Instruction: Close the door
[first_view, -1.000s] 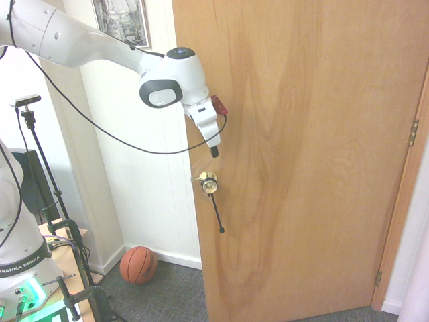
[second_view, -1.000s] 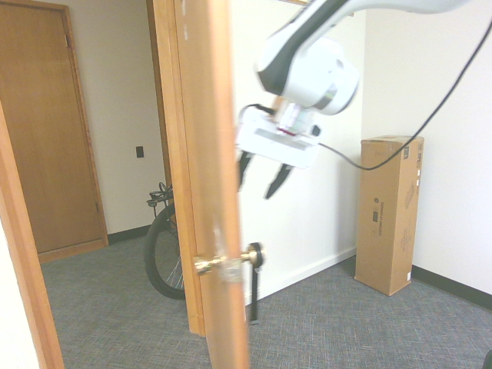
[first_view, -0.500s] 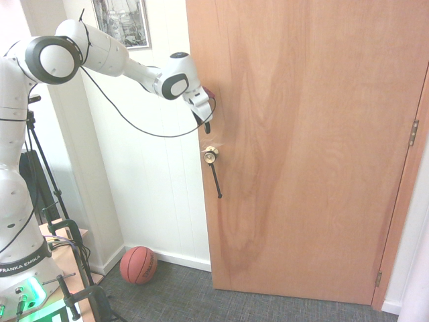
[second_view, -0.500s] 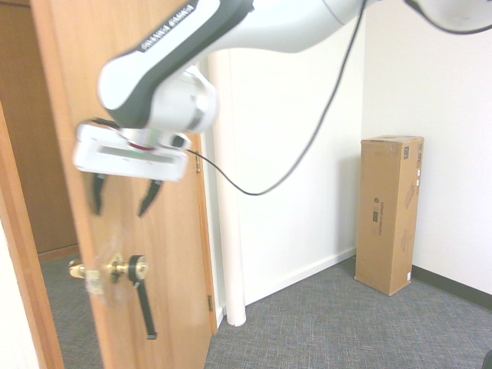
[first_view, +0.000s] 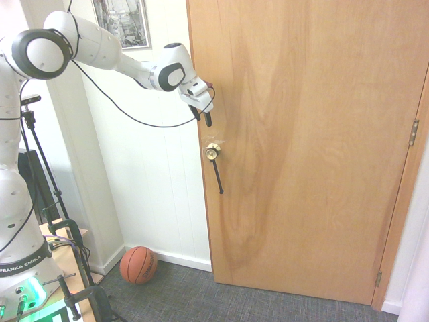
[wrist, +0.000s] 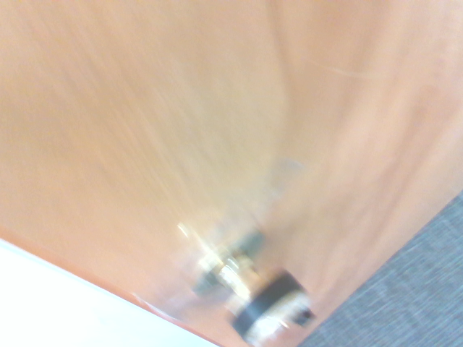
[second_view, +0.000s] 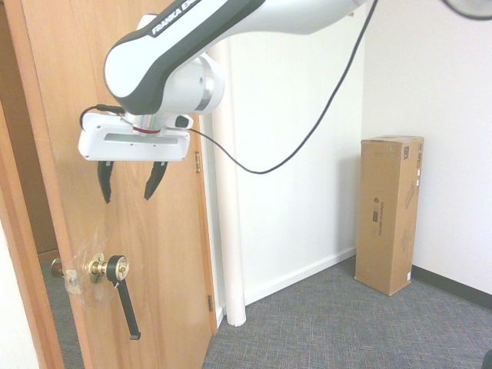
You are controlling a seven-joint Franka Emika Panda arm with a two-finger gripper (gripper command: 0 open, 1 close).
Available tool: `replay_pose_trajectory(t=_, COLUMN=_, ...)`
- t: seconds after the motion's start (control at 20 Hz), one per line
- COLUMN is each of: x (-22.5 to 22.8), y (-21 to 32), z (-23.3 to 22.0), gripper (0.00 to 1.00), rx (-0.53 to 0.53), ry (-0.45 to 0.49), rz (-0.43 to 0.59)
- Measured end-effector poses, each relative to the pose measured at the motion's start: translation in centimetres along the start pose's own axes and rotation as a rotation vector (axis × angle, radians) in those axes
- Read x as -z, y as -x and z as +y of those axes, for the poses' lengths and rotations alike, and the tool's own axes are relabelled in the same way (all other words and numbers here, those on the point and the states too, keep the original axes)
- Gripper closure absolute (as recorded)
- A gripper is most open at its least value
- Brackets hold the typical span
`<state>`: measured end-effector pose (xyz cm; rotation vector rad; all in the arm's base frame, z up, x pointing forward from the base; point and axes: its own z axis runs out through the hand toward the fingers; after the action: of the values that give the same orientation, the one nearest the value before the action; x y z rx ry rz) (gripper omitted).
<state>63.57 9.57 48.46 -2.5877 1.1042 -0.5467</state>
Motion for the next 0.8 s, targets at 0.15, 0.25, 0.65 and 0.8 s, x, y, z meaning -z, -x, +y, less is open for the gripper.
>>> replay_pose_trajectory(t=0.15, x=0.9, y=1.2, z=3.4, gripper=1.0, rx=0.024, ry=-0.001, rz=0.013)
replay_pose_trajectory(t=0.25, x=1.0, y=2.7, z=4.8, gripper=1.0, rx=0.037, ry=0.009, rz=0.017)
replay_pose_trajectory(t=0.65, x=-1.2, y=4.1, z=5.9, gripper=1.0, rx=0.021, ry=0.027, rz=0.023)
replay_pose_trajectory(t=0.8, x=-1.0, y=3.4, z=5.2, gripper=1.0, rx=-0.004, ry=0.022, rz=0.06)
